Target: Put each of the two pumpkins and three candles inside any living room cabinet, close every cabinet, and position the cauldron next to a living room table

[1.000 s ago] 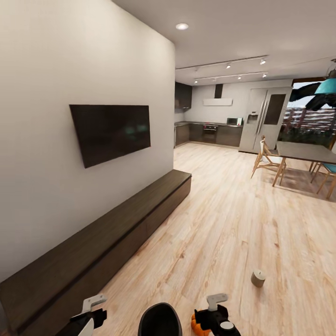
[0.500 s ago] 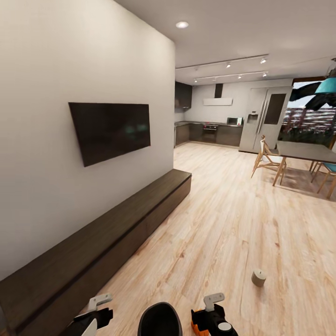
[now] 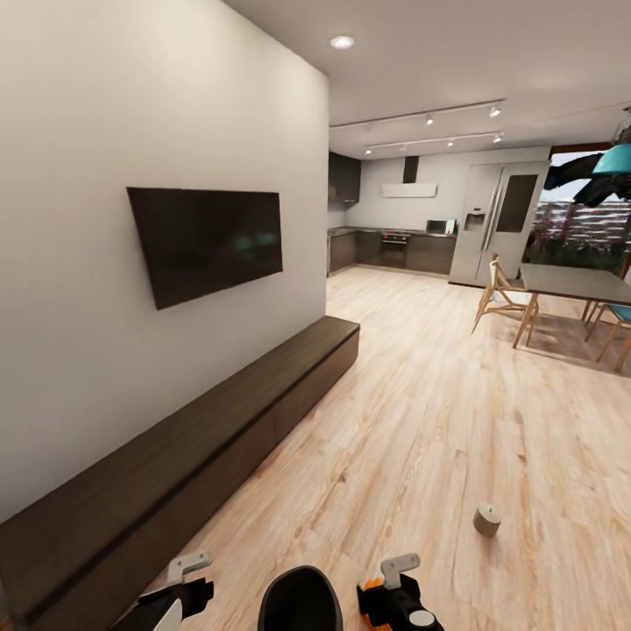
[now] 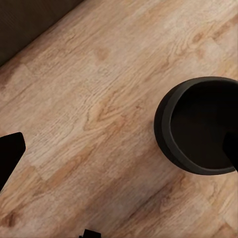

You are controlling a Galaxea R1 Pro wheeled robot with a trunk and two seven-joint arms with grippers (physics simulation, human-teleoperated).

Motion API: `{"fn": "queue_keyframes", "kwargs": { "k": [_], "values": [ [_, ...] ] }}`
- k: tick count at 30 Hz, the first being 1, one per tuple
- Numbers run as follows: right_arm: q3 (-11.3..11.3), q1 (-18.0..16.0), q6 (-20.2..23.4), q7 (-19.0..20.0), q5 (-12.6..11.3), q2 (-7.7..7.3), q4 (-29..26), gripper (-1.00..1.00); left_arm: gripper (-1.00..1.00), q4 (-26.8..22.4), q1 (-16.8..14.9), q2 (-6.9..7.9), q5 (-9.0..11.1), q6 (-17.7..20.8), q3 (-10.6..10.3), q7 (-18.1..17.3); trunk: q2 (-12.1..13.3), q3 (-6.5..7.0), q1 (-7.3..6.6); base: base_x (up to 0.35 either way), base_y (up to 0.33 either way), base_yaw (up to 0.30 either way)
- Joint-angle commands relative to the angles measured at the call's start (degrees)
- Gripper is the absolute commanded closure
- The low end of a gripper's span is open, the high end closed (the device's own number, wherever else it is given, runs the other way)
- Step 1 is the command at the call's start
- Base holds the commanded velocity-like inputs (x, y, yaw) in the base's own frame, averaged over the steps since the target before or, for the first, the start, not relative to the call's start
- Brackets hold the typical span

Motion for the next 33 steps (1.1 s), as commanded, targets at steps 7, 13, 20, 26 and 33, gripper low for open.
{"fn": "queue_keyframes", "kwargs": {
  "k": [7,13,20,26,33],
  "values": [
    [0.3,0.0,-1.1,1.1,0.3,-0.02,1.8,-1.0,-1.0,1.0,0.0,-0.01,0.3,-0.5,0.1,0.1,-2.9,-1.34,1.55,0.0,0.0,0.0],
    [0.3,-0.1,-2.3,1.3,0.3,0.0,2.6,-1.0,-1.0,1.9,0.0,-0.09,0.3,-1.6,-0.2,0.1,-5.3,-2.41,2.87,0.0,0.0,0.0],
    [1.0,-1.7,-3.4,1.8,-1.4,1.63,2.0,-1.0,-1.0,0.8,-1.7,-1.77,1.0,-3.3,-2.0,-0.2,-6.1,-2.77,3.3,0.0,0.0,0.0],
    [0.8,-3.6,-5.0,3.6,-0.5,2.06,0.0,-1.0,-1.0,-1.2,-2.5,-3.72,1.3,-4.9,-1.2,-1.9,-6.1,-2.77,3.3,0.0,0.0,0.0],
    [0.9,-5.1,-5.0,4.0,-0.5,2.13,-0.9,-1.0,-1.0,-1.7,-2.6,-5.01,1.3,-5.0,-1.2,-2.0,-6.1,-2.77,3.3,0.067,0.0,0.0]
  ]
}}
